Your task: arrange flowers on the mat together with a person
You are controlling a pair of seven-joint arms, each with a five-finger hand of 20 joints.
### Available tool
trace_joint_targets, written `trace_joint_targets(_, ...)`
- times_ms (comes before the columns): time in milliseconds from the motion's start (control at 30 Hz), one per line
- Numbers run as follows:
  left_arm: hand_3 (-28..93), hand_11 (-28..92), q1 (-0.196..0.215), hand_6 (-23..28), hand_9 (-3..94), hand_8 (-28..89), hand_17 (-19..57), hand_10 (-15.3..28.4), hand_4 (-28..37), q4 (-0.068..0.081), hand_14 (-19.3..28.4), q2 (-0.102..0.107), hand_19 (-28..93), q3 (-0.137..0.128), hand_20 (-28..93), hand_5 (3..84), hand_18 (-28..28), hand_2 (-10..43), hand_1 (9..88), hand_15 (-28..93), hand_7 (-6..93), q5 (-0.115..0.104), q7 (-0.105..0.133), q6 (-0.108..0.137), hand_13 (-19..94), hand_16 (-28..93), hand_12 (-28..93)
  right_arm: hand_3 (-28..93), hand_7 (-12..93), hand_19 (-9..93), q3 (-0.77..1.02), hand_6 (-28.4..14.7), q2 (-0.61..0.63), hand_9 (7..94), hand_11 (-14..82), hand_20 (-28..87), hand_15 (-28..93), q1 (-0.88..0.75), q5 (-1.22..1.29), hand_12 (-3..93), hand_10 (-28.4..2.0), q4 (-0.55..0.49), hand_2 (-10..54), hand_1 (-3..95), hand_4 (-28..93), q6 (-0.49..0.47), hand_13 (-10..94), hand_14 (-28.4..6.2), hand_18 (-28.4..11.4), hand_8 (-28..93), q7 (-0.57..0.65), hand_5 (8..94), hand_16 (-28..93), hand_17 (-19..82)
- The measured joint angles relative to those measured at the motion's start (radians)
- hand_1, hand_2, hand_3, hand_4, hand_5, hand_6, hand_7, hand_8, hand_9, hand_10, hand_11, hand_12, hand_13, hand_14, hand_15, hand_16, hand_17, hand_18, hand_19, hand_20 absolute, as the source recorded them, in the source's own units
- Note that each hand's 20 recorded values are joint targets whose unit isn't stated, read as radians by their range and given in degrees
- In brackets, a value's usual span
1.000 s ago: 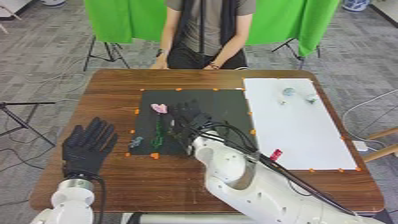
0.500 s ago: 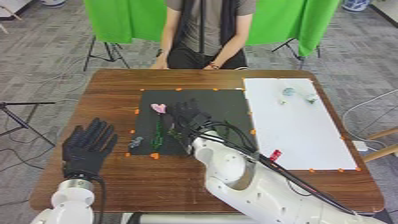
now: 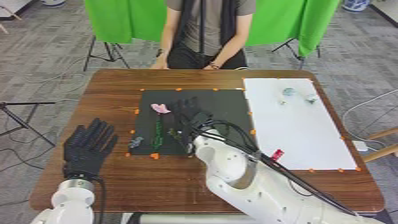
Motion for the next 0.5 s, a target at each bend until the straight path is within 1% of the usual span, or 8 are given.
trace_joint_targets(100, 75, 20, 0.001, 8.9, 43.9, -11, -4.1, 14.0, -28.3, 0.0, 16.0, -0.002, 43, 0.0, 9, 49.2, 17.0, 12.9, 29.1, 32, 12.5, 0.0, 0.0, -0.003, 34, -8, 6, 75, 14, 69, 0.022, -3.6, 0.003, 60.4, 14.0, 21, 48, -0.011, 0.011, 14.5, -13.2, -0.023, -9.5, 55.3, -28, 0.001, 57, -11.4, -21.5, -13, 0.002, 49.2, 33, 23)
trace_joint_targets(200, 75, 19, 0.003, 8.9, 43.7, -10, -4.2, 13.9, -28.3, 0.0, 16.0, -0.005, 43, -0.002, 9, 48.9, 17.1, 14.6, 26.4, 32, 12.1, 0.003, 0.0, -0.015, 34, -8, 5, 79, 14, 69, 0.051, -4.1, 0.015, 59.5, 13.6, 20, 46, -0.024, 0.035, 14.4, -14.0, -0.066, -9.5, 49.9, -28, 0.007, 57, -12.6, -21.5, -13, 0.005, 49.5, 26, 23)
trace_joint_targets(233, 75, 19, 0.004, 8.8, 43.5, -10, -4.2, 13.9, -28.3, 0.0, 16.0, -0.006, 43, -0.003, 9, 48.9, 17.0, 15.1, 25.9, 32, 12.0, 0.005, 0.0, -0.021, 34, -8, 5, 80, 14, 69, 0.064, -4.1, 0.022, 59.4, 13.5, 20, 45, -0.03, 0.049, 14.3, -14.0, -0.085, -8.3, 49.0, -28, 0.011, 57, -12.7, -21.5, -13, 0.006, 49.9, 24, 23)
trace_joint_targets(300, 74, 19, 0.006, 8.8, 43.4, -10, -4.2, 13.9, -28.3, 0.0, 15.9, -0.009, 43, -0.008, 9, 48.7, 17.0, 16.4, 24.9, 31, 11.8, 0.011, 0.0, -0.035, 33, -8, 5, 81, 14, 68, 0.099, -3.9, 0.039, 59.2, 13.2, 18, 43, -0.045, 0.092, 14.1, -14.4, -0.129, -2.9, 45.2, -28, 0.019, 57, -12.9, -20.4, -12, 0.01, 50.7, 18, 23)
trace_joint_targets(333, 73, 19, 0.008, 8.8, 43.4, -10, -4.3, 13.9, -28.3, 0.0, 15.9, -0.01, 43, -0.01, 9, 48.6, 17.0, 17.1, 24.5, 31, 11.7, 0.014, 0.001, -0.044, 33, -8, 5, 82, 15, 66, 0.122, -3.4, 0.049, 58.8, 13.0, 17, 41, -0.056, 0.118, 14.1, -14.6, -0.153, 0.6, 41.7, -28, 0.025, 56, -12.9, -19.8, -13, 0.012, 51.3, 17, 23)
trace_joint_targets(367, 72, 19, 0.009, 8.7, 43.3, -10, -4.3, 13.9, -28.3, 0.0, 15.9, -0.011, 43, -0.013, 9, 48.4, 17.0, 17.8, 24.6, 31, 11.5, 0.018, 0.001, -0.05, 33, -8, 5, 82, 15, 64, 0.148, -3.2, 0.06, 58.6, 12.9, 16, 39, -0.069, 0.147, 14.2, -14.8, -0.177, 2.5, 39.0, -28, 0.037, 55, -13.1, -19.2, -13, 0.012, 51.9, 17, 22)
trace_joint_targets(433, 71, 18, 0.011, 8.7, 43.2, -10, -4.3, 13.9, -28.3, 0.0, 15.9, -0.011, 43, -0.018, 9, 48.2, 17.0, 18.7, 24.2, 30, 11.2, 0.026, 0.003, -0.055, 33, -8, 5, 82, 16, 60, 0.213, -2.9, 0.087, 57.9, 12.5, 15, 35, -0.103, 0.223, 14.2, -14.8, -0.218, 4.5, 36.7, -28, 0.087, 54, -12.9, -19.1, -13, -0.003, 52.6, 16, 21)
trace_joint_targets(500, 70, 18, 0.013, 8.7, 43.0, -10, -4.3, 14.0, -28.3, 0.0, 15.8, -0.01, 42, -0.023, 9, 48.0, 17.0, 19.1, 24.3, 30, 11.0, 0.028, 0.007, -0.055, 33, -8, 5, 82, 16, 57, 0.296, -2.9, 0.118, 56.9, 12.2, 14, 32, -0.149, 0.323, 14.1, -14.4, -0.238, 5.4, 35.8, -28, 0.169, 52, -12.9, -18.4, -13, -0.073, 52.6, 17, 20)
